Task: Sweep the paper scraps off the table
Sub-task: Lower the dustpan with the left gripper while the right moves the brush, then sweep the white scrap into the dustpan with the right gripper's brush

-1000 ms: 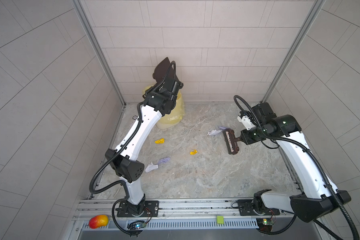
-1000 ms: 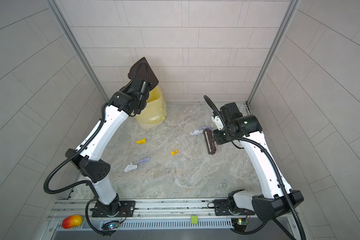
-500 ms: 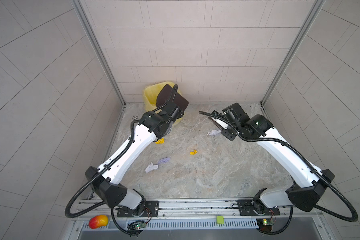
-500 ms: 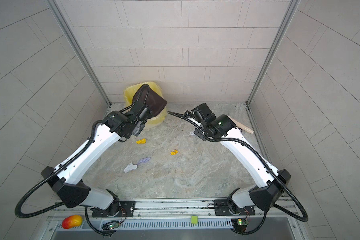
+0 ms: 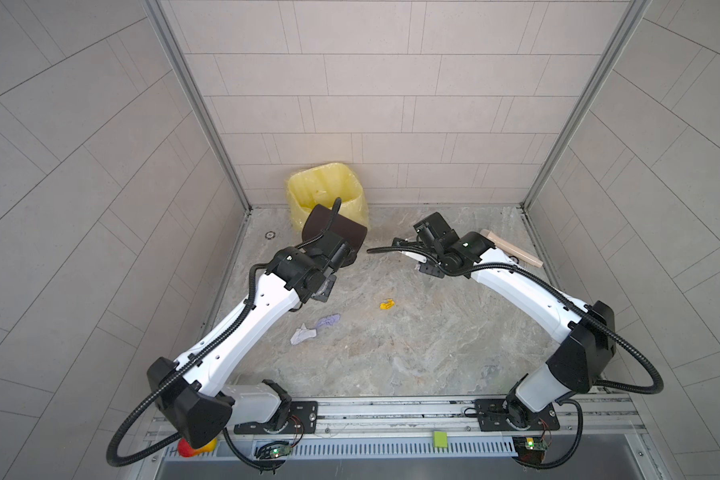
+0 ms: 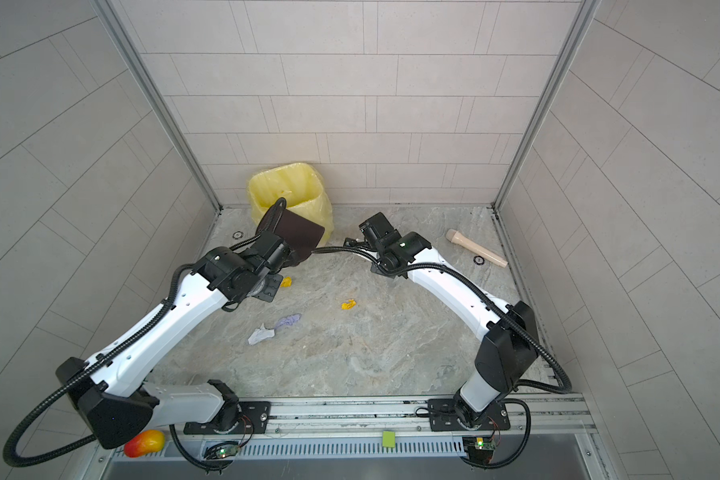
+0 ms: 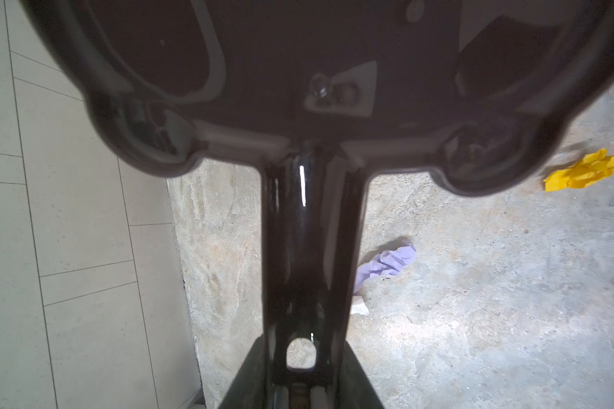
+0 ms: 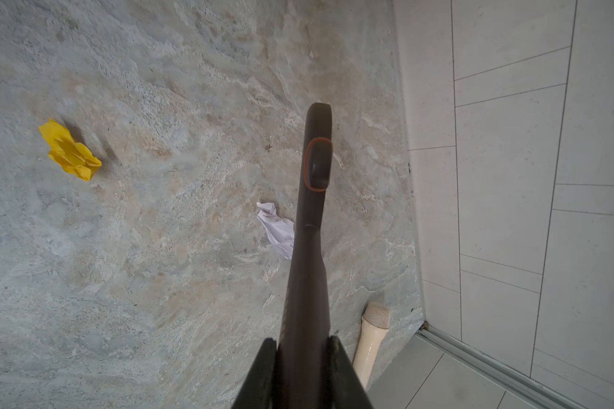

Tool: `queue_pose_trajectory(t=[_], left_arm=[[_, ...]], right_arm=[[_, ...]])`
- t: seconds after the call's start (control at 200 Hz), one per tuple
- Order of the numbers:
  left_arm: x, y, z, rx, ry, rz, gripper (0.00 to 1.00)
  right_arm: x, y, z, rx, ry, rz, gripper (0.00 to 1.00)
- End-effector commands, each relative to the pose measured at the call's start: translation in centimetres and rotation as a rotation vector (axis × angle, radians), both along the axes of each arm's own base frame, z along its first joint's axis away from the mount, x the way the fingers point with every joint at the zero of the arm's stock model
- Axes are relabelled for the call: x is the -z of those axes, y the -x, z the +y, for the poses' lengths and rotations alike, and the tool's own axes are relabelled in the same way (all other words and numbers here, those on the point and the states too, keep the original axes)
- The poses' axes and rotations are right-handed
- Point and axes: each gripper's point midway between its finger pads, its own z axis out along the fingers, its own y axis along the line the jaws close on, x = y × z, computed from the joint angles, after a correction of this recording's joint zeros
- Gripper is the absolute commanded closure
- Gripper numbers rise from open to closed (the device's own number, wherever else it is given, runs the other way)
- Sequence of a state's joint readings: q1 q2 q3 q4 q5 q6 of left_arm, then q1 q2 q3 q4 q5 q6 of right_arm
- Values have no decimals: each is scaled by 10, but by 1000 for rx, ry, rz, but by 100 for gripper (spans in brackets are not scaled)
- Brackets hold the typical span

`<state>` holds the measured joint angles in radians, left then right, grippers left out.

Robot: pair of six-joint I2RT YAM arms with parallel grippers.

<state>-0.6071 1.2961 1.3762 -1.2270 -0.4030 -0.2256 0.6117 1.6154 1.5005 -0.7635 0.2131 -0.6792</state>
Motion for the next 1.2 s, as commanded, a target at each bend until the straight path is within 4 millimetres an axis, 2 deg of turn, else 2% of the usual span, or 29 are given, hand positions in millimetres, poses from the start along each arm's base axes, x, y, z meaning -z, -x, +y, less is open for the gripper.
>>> queue_pose_trajectory(t=[0.0, 0.105, 0.265, 0.44, 0.575, 0.686, 0.751, 0.826, 0.916, 1.106, 1.196], left_arm=[[0, 6, 2, -49, 46, -13, 100], [4, 8, 1, -50, 55, 3, 100], [7, 11, 1, -51, 55, 18, 100], [13, 13, -2, -45, 65, 42, 100], [17, 14, -5, -39, 67, 71, 100], [20, 14, -8, -35, 72, 92, 100], [22, 14, -10, -31, 77, 104, 100], [25, 14, -14, -22, 83, 120, 100], [27, 13, -18, -10, 93, 140, 100], [36, 18, -24, 1, 108, 180, 100], [37, 21, -26, -1, 120, 184, 100]], right_arm=[[-19, -17, 9, -48, 20, -81, 100], [-8, -18, 11, -88, 65, -51, 100], [6, 3, 3, -119, 111, 50, 100], [12, 45, -7, -141, 131, 140, 100], [13, 87, -12, -153, 149, 204, 100], [4, 120, -12, -163, 136, 246, 100], [-7, 130, -12, -161, 123, 233, 100], [-20, 127, -18, -147, 123, 168, 100], [-29, 112, -27, -97, 147, 66, 100], [-10, 86, -43, -4, 246, 78, 100], [-1, 88, -43, 46, 229, 152, 100]])
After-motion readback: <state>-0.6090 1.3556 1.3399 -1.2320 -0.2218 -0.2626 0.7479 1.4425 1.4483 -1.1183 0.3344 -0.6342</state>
